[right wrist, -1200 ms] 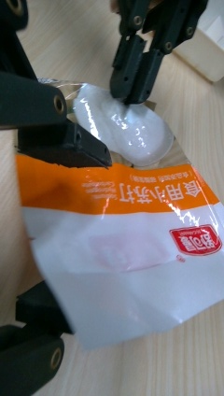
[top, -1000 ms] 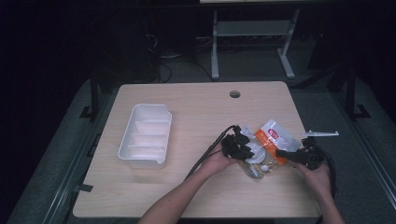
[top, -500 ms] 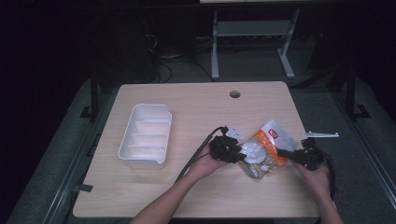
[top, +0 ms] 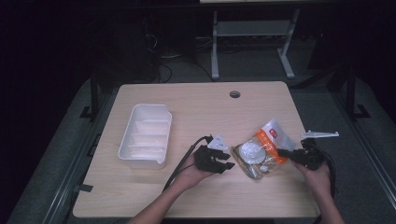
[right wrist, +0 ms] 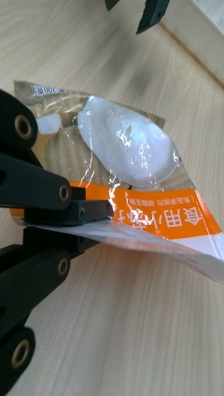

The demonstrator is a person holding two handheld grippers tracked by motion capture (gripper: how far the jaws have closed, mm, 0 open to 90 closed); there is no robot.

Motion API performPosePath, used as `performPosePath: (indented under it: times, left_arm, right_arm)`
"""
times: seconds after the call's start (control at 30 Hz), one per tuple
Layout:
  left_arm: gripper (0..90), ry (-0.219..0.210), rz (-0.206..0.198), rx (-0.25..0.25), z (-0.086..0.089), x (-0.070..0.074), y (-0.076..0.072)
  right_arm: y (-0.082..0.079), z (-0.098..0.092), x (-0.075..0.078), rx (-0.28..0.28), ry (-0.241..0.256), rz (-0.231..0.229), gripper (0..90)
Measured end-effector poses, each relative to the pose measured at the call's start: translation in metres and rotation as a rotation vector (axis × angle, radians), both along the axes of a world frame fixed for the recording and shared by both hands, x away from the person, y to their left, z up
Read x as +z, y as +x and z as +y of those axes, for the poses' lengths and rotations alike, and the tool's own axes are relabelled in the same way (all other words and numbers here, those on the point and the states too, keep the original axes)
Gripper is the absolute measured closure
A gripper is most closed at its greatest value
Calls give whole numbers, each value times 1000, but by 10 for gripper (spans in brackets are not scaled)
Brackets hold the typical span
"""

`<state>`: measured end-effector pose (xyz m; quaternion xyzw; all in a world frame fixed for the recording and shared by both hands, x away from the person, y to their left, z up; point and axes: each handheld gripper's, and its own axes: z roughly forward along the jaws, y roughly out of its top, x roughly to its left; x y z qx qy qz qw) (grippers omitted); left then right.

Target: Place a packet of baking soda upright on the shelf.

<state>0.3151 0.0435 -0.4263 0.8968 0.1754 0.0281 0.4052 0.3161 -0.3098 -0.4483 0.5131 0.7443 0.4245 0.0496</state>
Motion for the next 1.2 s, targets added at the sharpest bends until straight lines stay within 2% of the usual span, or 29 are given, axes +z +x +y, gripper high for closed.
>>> performPosePath:
  times: [0.1, 0.27, 0.57, 0.6, 0.63, 0.77, 0.8, 0.93, 1.1, 1.2]
  left_arm:
    - [591, -9, 0, 3, 7, -2, -3]
    - [551, -31, -13, 14, 26, 0, -11]
    - [467, -49, -9, 10, 42, 0, -24]
    - [467, -53, -11, 9, 44, 0, -27]
    - [451, -54, -22, 7, 47, -1, -31]
    - [435, -60, -26, 2, 51, -2, -36]
    - [429, -60, -23, 1, 52, -3, -37]
    - [418, -55, -18, 5, 59, -8, -40]
    - [413, -53, -18, 7, 64, -8, -43]
    - [412, -55, -19, 8, 70, -9, -47]
  right_arm:
    - [0, 1, 3, 4, -10, -1, 883]
    - [-1, 8, 22, 24, -21, -36, 889]
    - [1, 26, 61, 110, -58, -99, 893]
    - [1, 26, 61, 110, -58, -99, 893]
    - [1, 32, 70, 132, -72, -112, 893]
    - [0, 41, 80, 151, -79, -133, 894]
    - [-2, 48, 86, 164, -99, -151, 894]
    - [-1, 55, 91, 176, -110, -163, 895]
    - [3, 57, 96, 187, -128, -157, 895]
    - [6, 60, 103, 198, -152, -160, 895]
